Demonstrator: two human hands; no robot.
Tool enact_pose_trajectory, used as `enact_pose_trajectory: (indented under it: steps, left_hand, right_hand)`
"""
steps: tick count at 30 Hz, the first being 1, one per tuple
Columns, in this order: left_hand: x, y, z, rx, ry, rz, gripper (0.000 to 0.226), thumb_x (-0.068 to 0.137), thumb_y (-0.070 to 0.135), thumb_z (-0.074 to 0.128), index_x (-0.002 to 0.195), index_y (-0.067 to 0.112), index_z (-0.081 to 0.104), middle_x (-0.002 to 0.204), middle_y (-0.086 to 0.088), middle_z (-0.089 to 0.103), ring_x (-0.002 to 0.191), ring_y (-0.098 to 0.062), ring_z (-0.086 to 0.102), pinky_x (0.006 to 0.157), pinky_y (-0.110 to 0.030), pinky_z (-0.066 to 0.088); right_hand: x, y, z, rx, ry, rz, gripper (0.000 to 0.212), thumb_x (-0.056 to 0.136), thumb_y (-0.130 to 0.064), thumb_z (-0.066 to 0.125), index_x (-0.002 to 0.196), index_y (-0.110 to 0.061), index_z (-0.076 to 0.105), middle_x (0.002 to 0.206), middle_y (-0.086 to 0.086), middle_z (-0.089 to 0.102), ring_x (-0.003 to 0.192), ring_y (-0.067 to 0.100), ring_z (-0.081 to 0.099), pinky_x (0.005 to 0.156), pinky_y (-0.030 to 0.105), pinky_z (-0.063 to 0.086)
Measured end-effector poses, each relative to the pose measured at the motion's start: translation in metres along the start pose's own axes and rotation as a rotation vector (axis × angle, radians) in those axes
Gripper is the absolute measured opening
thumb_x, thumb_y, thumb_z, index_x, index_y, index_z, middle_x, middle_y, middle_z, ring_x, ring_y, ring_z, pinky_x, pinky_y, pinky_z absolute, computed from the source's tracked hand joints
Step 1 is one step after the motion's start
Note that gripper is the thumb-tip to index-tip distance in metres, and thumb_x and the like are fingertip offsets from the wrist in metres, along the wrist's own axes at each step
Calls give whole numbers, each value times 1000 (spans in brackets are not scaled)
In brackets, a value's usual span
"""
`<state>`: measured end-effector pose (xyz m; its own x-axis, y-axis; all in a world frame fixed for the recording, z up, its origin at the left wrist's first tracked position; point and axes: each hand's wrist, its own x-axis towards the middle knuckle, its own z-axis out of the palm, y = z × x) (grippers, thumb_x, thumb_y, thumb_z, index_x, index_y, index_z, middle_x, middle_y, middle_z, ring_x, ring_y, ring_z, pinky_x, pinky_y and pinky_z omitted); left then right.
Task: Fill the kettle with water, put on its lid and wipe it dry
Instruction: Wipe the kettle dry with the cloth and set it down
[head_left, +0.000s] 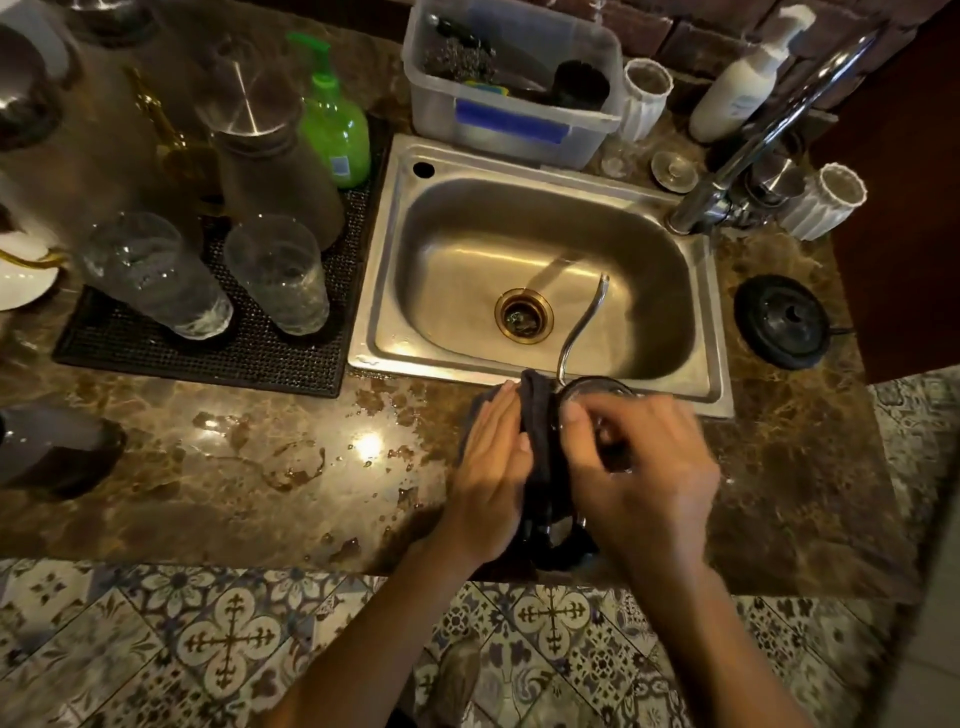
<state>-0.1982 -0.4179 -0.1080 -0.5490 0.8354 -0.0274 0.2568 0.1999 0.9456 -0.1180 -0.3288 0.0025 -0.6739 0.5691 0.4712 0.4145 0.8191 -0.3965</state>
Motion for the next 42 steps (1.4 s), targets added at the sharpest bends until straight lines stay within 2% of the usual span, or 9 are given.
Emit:
enact_pose_trajectory:
  steps: [4, 10, 18, 24, 27, 30, 34, 38, 42]
  left_hand:
    - [8, -1, 2, -93, 66, 22, 52, 104, 32, 18, 155, 28, 20, 162, 5, 29, 154, -6, 19, 126, -49, 18]
    - [20, -19, 8, -108, 101, 138, 54, 101, 24, 29, 154, 15, 32, 157, -8, 42, 149, -16, 36, 120, -53, 30]
    - [80, 1, -21, -293, -101, -17, 33, 93, 48, 36, 100, 40, 67, 91, 28, 73, 96, 12, 63, 95, -21, 45]
    - [80, -22, -14, -547, -124, -186, 46, 94, 61, 54, 118, 28, 75, 125, -12, 72, 126, -32, 62, 116, -60, 34]
    - [50, -28, -4, -496, 42, -185, 38, 99, 55, 43, 124, 41, 67, 128, -7, 68, 126, -21, 61, 112, -47, 43]
    - [6, -28, 14, -335, 105, -153, 52, 103, 46, 30, 154, 35, 32, 157, 7, 40, 145, 1, 36, 118, -26, 33]
    - [-19, -28, 26, 32, 102, 30, 72, 97, 43, 29, 155, 47, -15, 168, 22, -4, 156, -2, -5, 127, -36, 8]
    - [-3, -27, 23, 102, 174, 277, 68, 99, 42, 31, 160, 22, 7, 168, 3, 13, 157, -18, 12, 125, -54, 19]
    - [29, -4, 12, -24, 213, 283, 54, 104, 41, 19, 153, 18, 28, 151, -8, 47, 145, -10, 39, 118, -46, 33]
  right_hand:
    - [23, 14, 10, 62, -145, 182, 19, 96, -33, 65, 105, -19, 75, 101, -5, 71, 94, 9, 61, 84, 39, 53]
    - [25, 22, 23, 123, -244, 209, 20, 98, -40, 61, 101, -29, 77, 98, -16, 75, 95, 3, 67, 83, 34, 56]
    - [21, 29, 28, 146, -161, 143, 25, 99, -29, 57, 104, -21, 80, 105, -10, 78, 103, 6, 70, 89, 34, 56]
    - [20, 29, 28, 150, -153, 140, 29, 101, -30, 53, 102, -19, 80, 101, -9, 78, 95, 6, 71, 82, 32, 56]
    - [19, 29, 29, 145, -149, 156, 29, 102, -31, 53, 98, -20, 80, 92, -10, 78, 84, 6, 70, 74, 34, 55]
    - [18, 30, 30, 138, -135, 148, 29, 102, -30, 54, 91, -18, 78, 79, -9, 74, 71, 9, 65, 65, 36, 52]
    - [18, 30, 29, 125, -125, 128, 28, 103, -29, 55, 91, -17, 77, 73, -8, 71, 65, 10, 62, 60, 36, 49]
    - [17, 29, 29, 119, -128, 127, 29, 104, -30, 53, 91, -17, 76, 75, -7, 71, 67, 12, 63, 60, 39, 50]
    - [17, 29, 27, 116, -148, 137, 28, 105, -29, 49, 96, -22, 74, 79, -9, 70, 70, 10, 63, 63, 37, 50]
